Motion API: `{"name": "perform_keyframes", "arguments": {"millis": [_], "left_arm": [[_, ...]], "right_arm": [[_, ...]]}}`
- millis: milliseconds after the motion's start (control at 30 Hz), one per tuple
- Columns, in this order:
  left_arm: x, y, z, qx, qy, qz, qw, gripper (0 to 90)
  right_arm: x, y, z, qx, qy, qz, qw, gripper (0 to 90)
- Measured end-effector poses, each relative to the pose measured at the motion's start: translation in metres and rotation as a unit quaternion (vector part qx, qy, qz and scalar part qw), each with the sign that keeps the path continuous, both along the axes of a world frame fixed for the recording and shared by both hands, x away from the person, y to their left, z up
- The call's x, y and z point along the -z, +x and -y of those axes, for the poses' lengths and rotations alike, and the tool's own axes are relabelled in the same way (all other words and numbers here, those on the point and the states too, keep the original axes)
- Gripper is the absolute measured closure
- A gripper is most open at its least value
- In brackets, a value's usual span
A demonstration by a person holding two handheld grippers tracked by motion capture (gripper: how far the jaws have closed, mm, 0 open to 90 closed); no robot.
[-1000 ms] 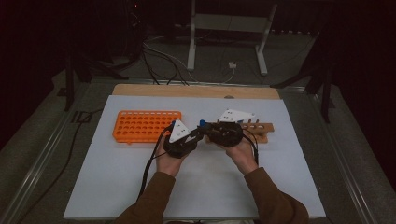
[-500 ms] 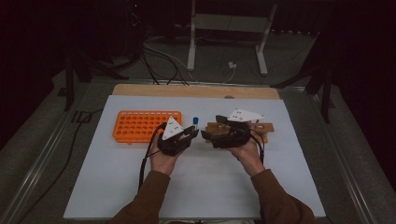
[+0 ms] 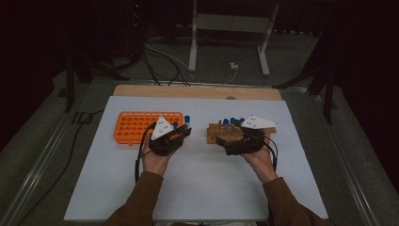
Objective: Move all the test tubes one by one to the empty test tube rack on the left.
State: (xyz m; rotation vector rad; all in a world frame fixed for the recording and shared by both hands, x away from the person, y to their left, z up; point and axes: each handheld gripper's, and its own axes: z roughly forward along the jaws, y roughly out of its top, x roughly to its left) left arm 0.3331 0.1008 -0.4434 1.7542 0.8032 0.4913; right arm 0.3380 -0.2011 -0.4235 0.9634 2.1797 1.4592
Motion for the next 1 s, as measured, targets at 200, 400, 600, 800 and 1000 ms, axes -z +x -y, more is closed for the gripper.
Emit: {"name": "perform_keyframes", "arguments": {"millis": [200, 400, 600, 800, 1000], "left_arm": [[0.002, 0.002, -0.015, -0.023, -0.003, 0.011, 0.9997, 78.0], [0.005, 0.004, -0.027, -0.042, -0.001, 0.013, 0.9990, 77.9], [0.011, 0.011, -0.037, -0.062, -0.005, 0.009, 0.9980, 77.8], [0.021, 0.021, -0.042, -0.077, -0.001, 0.000, 0.9970, 77.8], [0.033, 0.031, -0.041, -0.086, 0.014, -0.016, 0.9960, 77.8]], "right_arm": [[0.002, -0.005, 0.019, 0.013, 0.011, 0.000, 0.9999, 0.0], [0.004, -0.012, 0.035, 0.024, 0.021, 0.002, 0.9995, 0.0], [0.008, -0.017, 0.054, 0.042, 0.018, 0.002, 0.9990, 0.0], [0.007, -0.018, 0.065, 0.052, 0.025, 0.006, 0.9983, 0.0], [0.007, -0.019, 0.069, 0.055, 0.029, 0.006, 0.9980, 0.0]]}}
